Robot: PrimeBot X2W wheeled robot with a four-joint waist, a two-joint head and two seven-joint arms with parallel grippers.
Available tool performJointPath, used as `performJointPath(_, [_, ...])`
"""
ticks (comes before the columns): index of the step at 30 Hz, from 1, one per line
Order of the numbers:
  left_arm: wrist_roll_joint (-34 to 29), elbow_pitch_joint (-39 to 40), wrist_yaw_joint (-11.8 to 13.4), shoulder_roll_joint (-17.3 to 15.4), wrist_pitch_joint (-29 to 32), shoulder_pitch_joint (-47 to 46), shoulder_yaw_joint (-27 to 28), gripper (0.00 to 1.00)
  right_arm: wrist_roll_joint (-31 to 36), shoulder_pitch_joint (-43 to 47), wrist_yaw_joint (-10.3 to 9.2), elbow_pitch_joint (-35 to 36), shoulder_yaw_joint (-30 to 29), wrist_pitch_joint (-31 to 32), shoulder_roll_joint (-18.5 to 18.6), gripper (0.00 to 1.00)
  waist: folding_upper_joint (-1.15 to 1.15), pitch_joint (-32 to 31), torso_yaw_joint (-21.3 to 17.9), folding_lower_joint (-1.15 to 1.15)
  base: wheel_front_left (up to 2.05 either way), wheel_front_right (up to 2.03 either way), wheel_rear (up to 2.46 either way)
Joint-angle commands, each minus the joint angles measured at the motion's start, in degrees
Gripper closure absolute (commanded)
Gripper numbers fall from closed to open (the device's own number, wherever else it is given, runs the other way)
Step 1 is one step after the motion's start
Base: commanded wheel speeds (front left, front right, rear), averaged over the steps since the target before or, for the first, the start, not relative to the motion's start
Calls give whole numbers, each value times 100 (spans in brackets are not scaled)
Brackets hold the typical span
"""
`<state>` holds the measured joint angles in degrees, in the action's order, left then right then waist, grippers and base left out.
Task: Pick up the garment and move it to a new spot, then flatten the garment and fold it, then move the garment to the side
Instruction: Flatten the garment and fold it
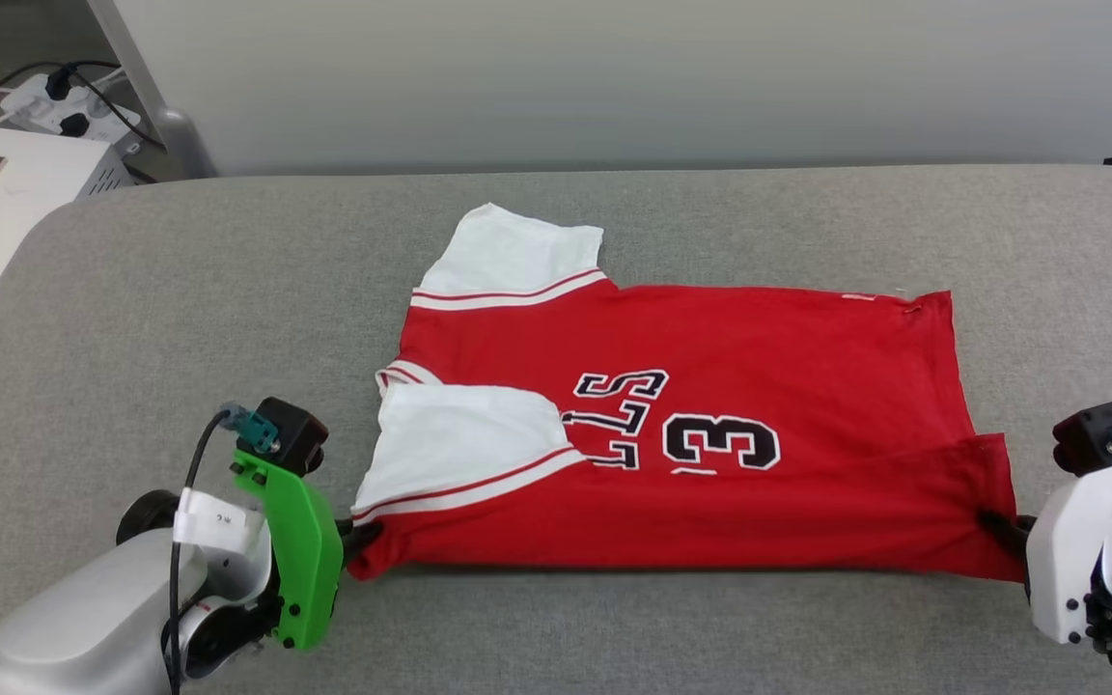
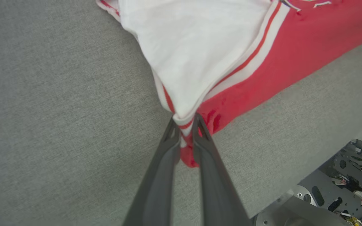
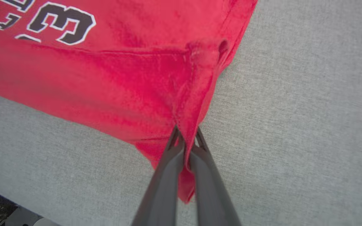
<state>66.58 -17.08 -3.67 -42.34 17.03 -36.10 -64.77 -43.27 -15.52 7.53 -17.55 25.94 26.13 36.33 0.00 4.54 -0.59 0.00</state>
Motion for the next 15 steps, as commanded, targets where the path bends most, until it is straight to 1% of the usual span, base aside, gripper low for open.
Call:
performJointPath(1, [31, 134, 85, -126, -7, 128, 9, 100, -37, 165, -4, 124, -93, 11, 72, 100, 0, -66, 13, 0, 0, 0, 0])
performJointPath(4, [44, 441, 195, -269, 30, 249, -20, 100, -30, 397, -4, 393, -249, 91, 171, 100, 0, -102, 32, 0, 0, 0, 0])
performJointPath(9, [85, 882, 382, -441, 55, 429, -45, 100, -34, 823, -4, 833, -607, 311, 207, 100, 0, -110, 48, 0, 0, 0, 0])
performJointPath(12, [83, 966, 460, -475, 41, 496, -59, 100, 25, 969, -4, 937, -809, 407, 172, 100, 0, -36, 40, 0, 0, 0, 0])
performJointPath(15, [129, 903, 486, -405, -3, 545, -51, 100, 47, 1001, -4, 936, -923, 529, 23, 100, 0, 75, 6, 0, 0, 0, 0])
